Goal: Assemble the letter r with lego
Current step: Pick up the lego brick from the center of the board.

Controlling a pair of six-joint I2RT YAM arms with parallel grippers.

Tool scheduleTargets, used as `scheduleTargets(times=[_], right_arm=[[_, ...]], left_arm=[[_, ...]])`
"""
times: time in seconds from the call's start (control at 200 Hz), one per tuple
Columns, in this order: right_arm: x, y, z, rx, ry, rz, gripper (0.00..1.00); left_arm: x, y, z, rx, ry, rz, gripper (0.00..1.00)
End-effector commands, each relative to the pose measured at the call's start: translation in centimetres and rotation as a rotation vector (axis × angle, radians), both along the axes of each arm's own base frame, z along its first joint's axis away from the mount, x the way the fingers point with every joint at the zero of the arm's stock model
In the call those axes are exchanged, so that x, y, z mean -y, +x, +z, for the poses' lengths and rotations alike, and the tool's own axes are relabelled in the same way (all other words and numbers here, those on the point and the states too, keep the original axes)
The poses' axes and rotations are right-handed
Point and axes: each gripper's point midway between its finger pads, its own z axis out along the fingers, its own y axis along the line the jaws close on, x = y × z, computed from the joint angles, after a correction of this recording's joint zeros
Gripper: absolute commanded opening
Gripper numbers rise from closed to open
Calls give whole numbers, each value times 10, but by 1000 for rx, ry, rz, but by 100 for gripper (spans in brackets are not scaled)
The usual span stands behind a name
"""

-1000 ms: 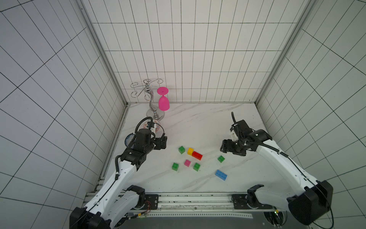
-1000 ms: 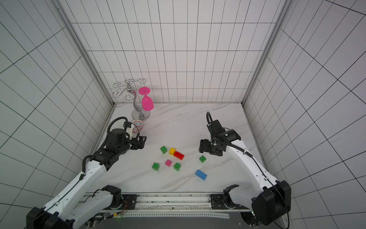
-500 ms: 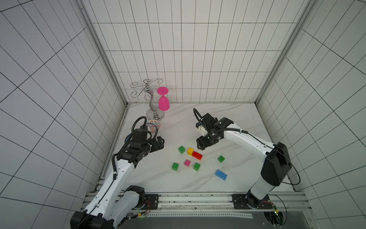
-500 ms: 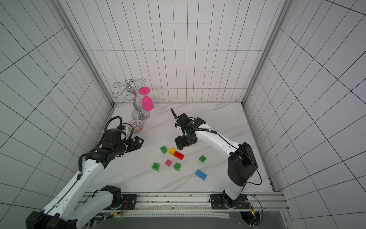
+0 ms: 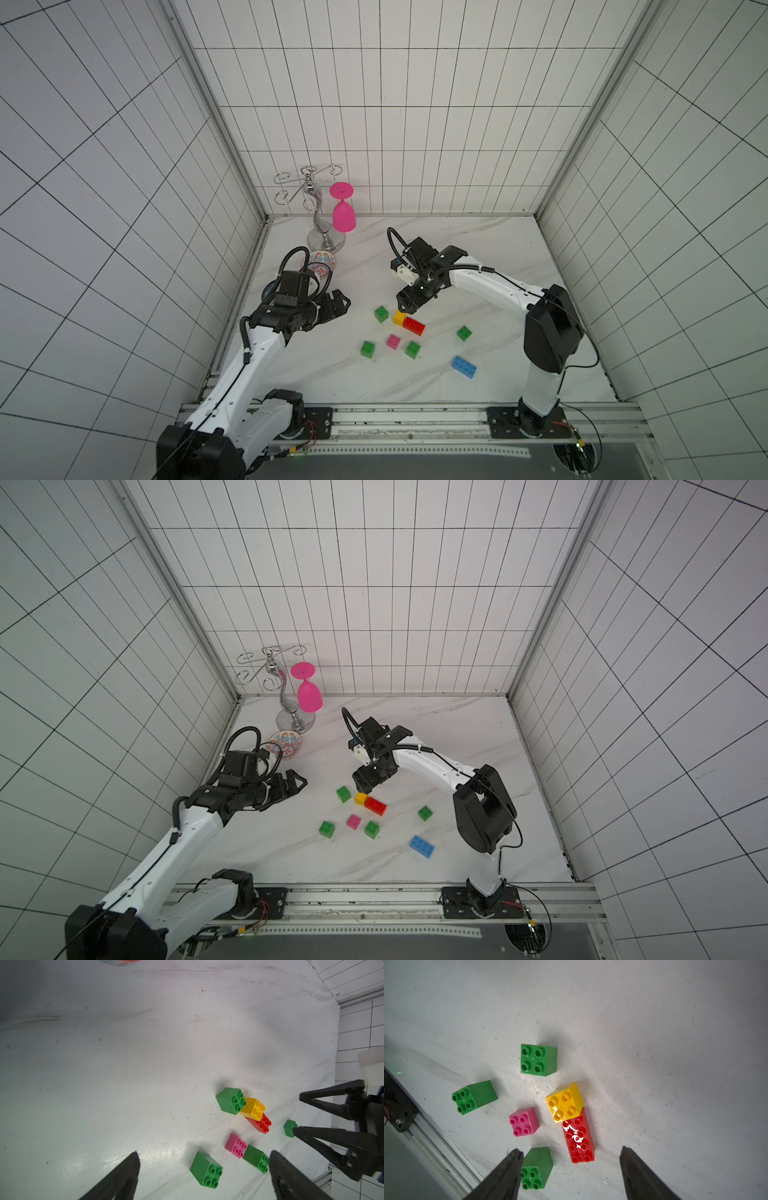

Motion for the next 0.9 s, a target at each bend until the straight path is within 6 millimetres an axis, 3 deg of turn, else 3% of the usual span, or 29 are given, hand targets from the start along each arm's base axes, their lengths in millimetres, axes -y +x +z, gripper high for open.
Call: scheduleTargets(times=[0.0,0.24,0.39,0.545,0.65,0.895], right_arm=[[-8,1,-6,11,-15,53,75],[-13,3,-26,-7,-52,66,69],[-15,4,-42,6,-110,77,69],[-22,3,-51,5,-133,94,69],[-26,3,-55,6,-145,100,68],[-25,6,-62,14,-176,96,51]], left_arm=[[7,3,13,62,-56,-18,97],[5,5,27,144,-59,-9,97],[2,5,25,148,-36,-9,97],[-8,1,2,101,13,32,97],[-5,2,0,96,1,20,97],[-4,1,-11,38,13,6,97]])
